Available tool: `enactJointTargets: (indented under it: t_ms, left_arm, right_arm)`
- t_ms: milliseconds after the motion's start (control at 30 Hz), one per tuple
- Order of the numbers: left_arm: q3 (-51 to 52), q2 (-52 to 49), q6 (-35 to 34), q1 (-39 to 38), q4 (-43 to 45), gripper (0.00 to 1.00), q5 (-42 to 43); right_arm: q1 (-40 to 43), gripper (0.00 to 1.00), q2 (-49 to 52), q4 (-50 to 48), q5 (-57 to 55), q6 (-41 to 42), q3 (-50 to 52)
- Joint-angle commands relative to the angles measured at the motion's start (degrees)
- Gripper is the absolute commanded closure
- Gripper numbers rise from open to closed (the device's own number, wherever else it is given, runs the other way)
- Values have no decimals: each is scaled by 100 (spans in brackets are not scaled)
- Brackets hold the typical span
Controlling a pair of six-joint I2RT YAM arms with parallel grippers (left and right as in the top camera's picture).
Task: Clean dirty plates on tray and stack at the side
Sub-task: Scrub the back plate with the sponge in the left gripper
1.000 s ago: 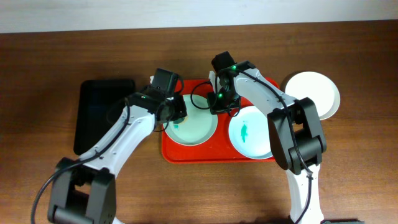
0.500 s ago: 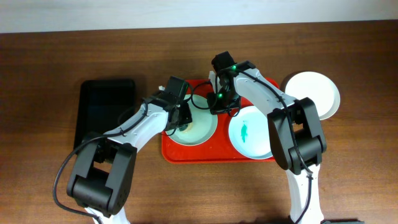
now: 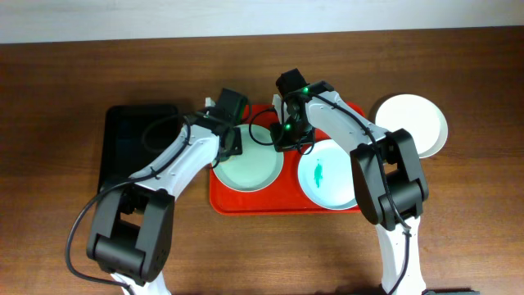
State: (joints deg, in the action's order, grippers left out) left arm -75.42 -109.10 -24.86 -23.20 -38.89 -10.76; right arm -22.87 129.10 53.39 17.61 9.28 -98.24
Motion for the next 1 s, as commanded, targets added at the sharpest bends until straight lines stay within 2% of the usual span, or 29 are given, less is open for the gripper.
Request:
enactJointTargets:
  t_ms: [0,67,333,400,733,967]
  left_arm:
    - [-136,-61,-116,33,186,100,2168]
    - [-136,-146,-166,33,227,100,2363]
    - [-136,-922,-291,155,417,100,2245]
    - [-136,-1001,-289,271,409,100,2028]
    - [-271,-1014,-197,986,-439,100,-166]
    - [-1292,-931,-74,960,-1401,100,-267]
  right_arm:
    - [0,96,2,15,-168,68,48]
    - [0,96,2,17,-179,68,48]
    - [0,96,2,20,-179,68,48]
    - [0,96,2,22,-179,68,48]
    - [0,96,2,13,-181,68,48]
    - [0,96,2,-22,-181,66,48]
